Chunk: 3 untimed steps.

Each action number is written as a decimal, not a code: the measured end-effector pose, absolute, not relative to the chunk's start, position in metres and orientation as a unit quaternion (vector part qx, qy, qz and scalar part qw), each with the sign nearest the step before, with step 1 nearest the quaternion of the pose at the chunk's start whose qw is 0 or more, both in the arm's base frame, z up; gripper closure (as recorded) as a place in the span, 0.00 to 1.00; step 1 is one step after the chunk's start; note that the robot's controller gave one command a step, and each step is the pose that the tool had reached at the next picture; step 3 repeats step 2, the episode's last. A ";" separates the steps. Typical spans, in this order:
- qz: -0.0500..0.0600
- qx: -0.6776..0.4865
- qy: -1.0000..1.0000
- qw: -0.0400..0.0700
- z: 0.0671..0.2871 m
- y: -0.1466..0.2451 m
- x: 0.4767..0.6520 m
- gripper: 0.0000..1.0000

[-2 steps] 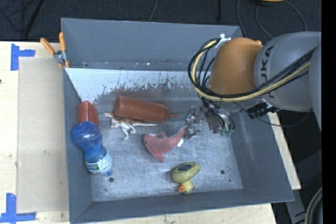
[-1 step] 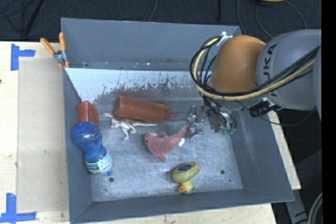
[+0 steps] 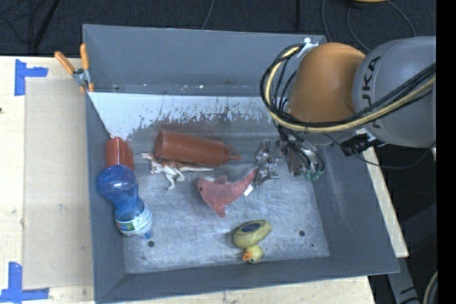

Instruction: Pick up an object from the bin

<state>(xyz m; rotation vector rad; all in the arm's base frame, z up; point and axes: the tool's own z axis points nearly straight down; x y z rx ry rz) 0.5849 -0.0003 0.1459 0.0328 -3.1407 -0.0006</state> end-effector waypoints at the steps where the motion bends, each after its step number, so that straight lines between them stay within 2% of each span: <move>1: 0.000 0.011 -1.000 -0.001 0.157 0.000 0.585 1.00; 3: 0.000 0.011 -1.000 -0.001 0.165 0.000 0.586 1.00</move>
Offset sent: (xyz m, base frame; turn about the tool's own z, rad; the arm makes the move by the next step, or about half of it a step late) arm 0.0000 0.0001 0.0031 0.0000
